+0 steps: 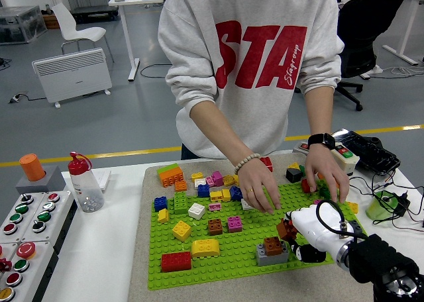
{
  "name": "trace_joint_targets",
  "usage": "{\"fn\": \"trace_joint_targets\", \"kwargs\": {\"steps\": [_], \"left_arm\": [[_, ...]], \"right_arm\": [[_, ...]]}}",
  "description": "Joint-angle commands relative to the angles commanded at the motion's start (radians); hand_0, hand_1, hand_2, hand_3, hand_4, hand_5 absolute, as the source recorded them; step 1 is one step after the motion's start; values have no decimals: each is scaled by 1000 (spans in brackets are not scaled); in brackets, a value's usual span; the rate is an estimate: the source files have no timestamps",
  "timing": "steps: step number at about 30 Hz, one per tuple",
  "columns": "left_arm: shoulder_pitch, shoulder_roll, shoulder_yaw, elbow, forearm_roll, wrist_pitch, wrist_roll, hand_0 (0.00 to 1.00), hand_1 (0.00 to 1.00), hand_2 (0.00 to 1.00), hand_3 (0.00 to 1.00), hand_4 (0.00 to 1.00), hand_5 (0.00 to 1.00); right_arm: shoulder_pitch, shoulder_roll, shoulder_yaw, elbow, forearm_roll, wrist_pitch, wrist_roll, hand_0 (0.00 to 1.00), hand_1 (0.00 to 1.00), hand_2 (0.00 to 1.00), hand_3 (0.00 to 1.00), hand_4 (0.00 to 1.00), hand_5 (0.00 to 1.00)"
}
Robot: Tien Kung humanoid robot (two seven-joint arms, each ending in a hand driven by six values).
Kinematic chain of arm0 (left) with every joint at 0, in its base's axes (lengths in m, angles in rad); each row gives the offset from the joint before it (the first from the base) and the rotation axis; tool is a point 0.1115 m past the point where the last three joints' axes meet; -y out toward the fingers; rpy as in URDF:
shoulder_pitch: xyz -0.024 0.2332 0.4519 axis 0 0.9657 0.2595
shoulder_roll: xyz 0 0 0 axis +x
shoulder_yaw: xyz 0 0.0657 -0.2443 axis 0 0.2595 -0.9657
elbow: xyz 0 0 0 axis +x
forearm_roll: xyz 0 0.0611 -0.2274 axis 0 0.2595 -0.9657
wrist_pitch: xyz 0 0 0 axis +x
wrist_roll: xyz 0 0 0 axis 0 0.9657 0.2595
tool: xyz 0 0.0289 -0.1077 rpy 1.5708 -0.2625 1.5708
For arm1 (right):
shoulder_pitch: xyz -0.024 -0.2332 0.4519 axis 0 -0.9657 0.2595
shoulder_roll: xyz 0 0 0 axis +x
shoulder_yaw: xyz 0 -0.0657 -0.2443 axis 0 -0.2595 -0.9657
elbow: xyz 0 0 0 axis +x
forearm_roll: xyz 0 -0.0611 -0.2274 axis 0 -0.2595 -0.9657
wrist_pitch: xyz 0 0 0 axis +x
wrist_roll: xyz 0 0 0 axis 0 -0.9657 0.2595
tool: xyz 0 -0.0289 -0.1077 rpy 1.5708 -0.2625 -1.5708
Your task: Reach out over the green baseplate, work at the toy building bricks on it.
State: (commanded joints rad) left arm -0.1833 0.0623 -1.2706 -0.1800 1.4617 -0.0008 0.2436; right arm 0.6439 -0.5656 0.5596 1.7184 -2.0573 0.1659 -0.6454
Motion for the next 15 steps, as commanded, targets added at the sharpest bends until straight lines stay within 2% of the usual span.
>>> {"fn": "trace_joint_targets", "kwargs": {"steps": [15], "left_arm": [[-8, 1, 0, 0, -1, -1, -1, 656, 692, 668, 566, 282, 998]], "right_arm": [[18, 23, -33, -39, 14, 1, 0, 462, 574, 684, 528, 463, 346]]}}
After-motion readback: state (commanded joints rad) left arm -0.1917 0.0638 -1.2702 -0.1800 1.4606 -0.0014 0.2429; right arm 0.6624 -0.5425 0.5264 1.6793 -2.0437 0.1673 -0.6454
